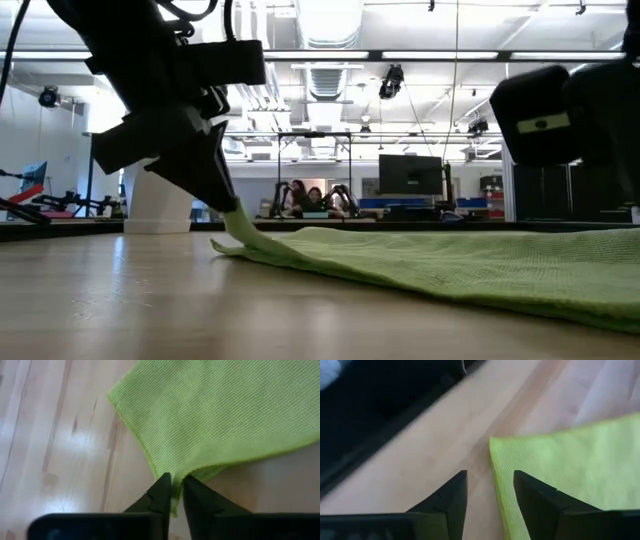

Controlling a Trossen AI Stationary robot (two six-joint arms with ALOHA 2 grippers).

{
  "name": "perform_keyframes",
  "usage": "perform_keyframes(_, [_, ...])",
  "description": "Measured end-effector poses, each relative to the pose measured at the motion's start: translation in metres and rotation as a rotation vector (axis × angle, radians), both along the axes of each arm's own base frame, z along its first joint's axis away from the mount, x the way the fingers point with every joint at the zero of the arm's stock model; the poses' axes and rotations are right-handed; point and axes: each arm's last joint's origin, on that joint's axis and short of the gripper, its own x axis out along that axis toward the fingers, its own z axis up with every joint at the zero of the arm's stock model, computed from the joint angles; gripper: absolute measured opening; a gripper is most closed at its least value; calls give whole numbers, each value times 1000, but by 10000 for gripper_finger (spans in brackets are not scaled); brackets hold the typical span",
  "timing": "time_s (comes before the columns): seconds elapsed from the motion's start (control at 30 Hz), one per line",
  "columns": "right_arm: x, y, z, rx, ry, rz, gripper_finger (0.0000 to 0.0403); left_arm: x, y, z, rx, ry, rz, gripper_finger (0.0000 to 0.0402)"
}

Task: Roll microfiber towels into tight, uniform cylinder then place into a basket
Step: Fold the green microfiber cloth

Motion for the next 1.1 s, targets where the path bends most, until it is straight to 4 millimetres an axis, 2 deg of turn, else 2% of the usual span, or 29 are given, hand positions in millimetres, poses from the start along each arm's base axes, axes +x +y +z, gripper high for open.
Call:
perform_keyframes(0.2, [-10, -12, 0, -155, 84, -99, 157, 0, 0, 0, -10, 5, -3, 112])
perform_keyframes(0.4, [-24, -25, 17, -204, 133, -186, 141, -8, 2, 3, -43, 67, 25, 171])
perform_keyframes(0.57, [-36, -36, 28, -183, 93, -195, 119, -22, 4, 12, -38, 112, 82, 180])
perform_keyframes(0.8, [-47, -41, 16, -288, 79, -110, 123, -30, -5, 29, 45, 19, 23, 180])
perform_keyframes(0.9, [-49, -37, 9, -365, 64, -30, 132, -24, -14, 34, 110, -69, -64, 180])
perform_keyframes(1.1, [-50, -29, 2, -514, 21, 50, 129, 3, -30, 40, 120, -269, -231, 180])
